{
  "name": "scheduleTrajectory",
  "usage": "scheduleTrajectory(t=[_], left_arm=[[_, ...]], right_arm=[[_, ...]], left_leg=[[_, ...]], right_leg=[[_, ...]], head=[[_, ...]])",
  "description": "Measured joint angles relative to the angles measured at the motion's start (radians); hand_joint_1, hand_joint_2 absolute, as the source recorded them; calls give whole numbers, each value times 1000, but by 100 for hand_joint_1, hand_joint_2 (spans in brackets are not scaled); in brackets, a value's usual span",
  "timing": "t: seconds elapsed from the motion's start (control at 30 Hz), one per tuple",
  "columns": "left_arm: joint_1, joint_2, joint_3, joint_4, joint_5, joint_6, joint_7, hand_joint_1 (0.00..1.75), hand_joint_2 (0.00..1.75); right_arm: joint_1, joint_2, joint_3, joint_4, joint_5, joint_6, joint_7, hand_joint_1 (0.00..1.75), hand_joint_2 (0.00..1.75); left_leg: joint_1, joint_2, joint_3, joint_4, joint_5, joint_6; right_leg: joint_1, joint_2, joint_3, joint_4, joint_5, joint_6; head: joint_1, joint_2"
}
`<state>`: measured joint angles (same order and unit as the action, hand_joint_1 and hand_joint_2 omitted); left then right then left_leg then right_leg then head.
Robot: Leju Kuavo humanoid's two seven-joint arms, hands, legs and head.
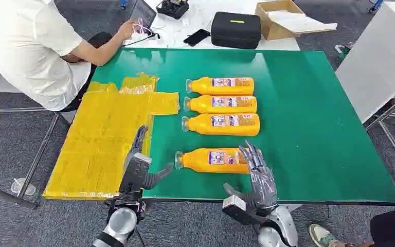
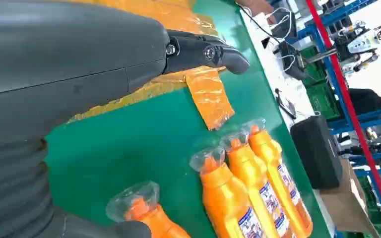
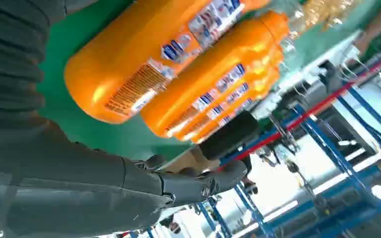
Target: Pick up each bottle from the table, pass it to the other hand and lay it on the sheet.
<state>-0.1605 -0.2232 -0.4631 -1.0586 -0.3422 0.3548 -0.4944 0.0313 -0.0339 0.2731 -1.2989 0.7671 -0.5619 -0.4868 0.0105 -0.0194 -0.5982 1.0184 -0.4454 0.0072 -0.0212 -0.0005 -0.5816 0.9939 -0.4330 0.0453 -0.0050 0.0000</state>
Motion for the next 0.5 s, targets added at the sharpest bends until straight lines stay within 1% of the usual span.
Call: scheduleTrajectory(t=[0.27, 0.5], left_arm=[[-7, 0, 1, 10, -26, -15, 10, 0, 175], [-18, 1, -14, 56, -111, -22, 54, 0, 175]], right_arm=[[-5, -8, 0, 0, 18, 3, 15, 0, 175], [-7, -8, -4, 11, 18, -1, 24, 0, 175]], left_leg=[[0, 0, 0, 0, 0, 0], [0, 0, 0, 0, 0, 0]], right_leg=[[0, 0, 0, 0, 0, 0], [0, 0, 0, 0, 0, 0]], head=[[0, 0], [0, 0]])
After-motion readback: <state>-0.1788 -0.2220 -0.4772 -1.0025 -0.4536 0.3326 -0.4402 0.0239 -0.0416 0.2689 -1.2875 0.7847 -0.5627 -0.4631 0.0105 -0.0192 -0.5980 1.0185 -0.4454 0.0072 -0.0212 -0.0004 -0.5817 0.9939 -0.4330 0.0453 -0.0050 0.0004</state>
